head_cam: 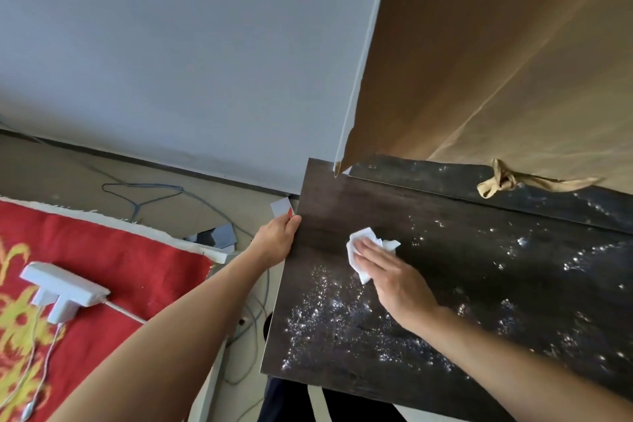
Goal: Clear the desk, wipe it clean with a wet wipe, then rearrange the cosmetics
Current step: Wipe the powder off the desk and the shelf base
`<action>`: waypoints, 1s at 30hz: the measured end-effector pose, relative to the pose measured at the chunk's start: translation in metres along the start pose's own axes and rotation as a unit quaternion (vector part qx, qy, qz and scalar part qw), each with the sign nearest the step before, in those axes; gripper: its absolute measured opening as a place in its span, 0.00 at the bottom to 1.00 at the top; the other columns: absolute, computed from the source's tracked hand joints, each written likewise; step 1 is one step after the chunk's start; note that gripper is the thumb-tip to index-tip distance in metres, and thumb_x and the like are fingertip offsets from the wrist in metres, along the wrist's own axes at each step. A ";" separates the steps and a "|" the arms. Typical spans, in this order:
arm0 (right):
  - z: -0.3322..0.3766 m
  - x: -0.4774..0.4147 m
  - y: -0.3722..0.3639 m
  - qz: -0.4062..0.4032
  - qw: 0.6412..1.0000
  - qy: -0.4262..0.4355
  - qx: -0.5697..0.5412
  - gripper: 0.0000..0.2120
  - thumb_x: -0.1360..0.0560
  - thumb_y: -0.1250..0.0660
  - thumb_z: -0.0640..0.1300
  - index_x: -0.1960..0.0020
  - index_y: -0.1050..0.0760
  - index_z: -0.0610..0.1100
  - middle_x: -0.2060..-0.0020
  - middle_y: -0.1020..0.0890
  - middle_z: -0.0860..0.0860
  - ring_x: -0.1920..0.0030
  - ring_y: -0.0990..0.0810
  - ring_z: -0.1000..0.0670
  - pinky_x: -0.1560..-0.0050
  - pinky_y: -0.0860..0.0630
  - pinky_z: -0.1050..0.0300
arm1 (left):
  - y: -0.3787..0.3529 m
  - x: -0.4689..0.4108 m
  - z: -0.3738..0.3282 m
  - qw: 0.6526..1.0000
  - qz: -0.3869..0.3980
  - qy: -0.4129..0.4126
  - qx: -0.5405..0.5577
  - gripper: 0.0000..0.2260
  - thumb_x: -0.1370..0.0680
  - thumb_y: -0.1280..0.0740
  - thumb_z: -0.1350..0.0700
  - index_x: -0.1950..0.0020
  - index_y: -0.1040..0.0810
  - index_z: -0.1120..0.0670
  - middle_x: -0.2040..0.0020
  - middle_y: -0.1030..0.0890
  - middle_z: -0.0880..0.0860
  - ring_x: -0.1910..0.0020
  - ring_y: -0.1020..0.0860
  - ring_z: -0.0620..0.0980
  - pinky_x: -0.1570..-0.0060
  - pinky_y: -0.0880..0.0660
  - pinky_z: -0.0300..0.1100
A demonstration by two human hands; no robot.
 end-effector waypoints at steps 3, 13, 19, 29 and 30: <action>-0.034 -0.022 0.030 -0.035 0.997 -0.074 0.010 0.21 0.33 0.31 0.26 0.43 0.20 0.40 0.43 0.20 0.44 0.43 0.22 0.41 0.48 0.21 0.46 | 0.003 -0.004 0.000 1.000 0.014 -0.001 -0.009 0.18 0.17 0.50 0.46 0.49 0.28 0.57 0.46 0.22 0.62 0.47 0.25 0.62 0.52 0.33 0.47; 0.033 -0.030 -0.002 -0.058 0.985 -0.150 -0.069 0.10 0.27 0.42 0.42 0.55 0.22 0.44 0.57 0.24 0.49 0.58 0.27 0.53 0.60 0.30 0.55 | 0.007 -0.050 -0.026 0.999 -0.019 -0.035 0.009 0.22 0.18 0.52 0.41 0.48 0.32 0.60 0.48 0.25 0.60 0.48 0.28 0.60 0.48 0.33 0.51; -0.016 -0.055 0.013 -0.176 0.940 -0.290 0.040 0.12 0.32 0.35 0.27 0.51 0.21 0.37 0.56 0.24 0.39 0.59 0.23 0.37 0.59 0.27 0.53 | -0.005 -0.055 -0.010 0.995 -0.053 -0.088 0.010 0.23 0.19 0.55 0.40 0.50 0.35 0.58 0.61 0.27 0.53 0.56 0.27 0.58 0.55 0.31 0.51; 0.068 -0.024 -0.022 -0.107 0.974 -0.199 0.006 0.15 0.29 0.35 0.32 0.46 0.22 0.47 0.55 0.25 0.47 0.57 0.26 0.44 0.62 0.23 0.50 | -0.001 -0.056 -0.010 0.995 -0.014 -0.088 -0.033 0.22 0.20 0.57 0.38 0.49 0.37 0.54 0.60 0.27 0.53 0.58 0.26 0.57 0.57 0.30 0.51; 0.052 -0.036 -0.017 -0.143 0.962 -0.232 0.013 0.15 0.30 0.37 0.32 0.48 0.20 0.45 0.57 0.24 0.45 0.58 0.26 0.42 0.63 0.23 0.49 | -0.002 -0.058 -0.010 0.995 -0.013 -0.093 -0.032 0.22 0.20 0.57 0.38 0.49 0.37 0.54 0.59 0.26 0.53 0.57 0.26 0.57 0.57 0.30 0.51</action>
Point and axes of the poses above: each hand's wrist, its own x-axis away from the middle knuckle, its own y-axis out of the back of the hand, z = x × y, the point moved 2 cm from there along -x, towards the middle knuckle
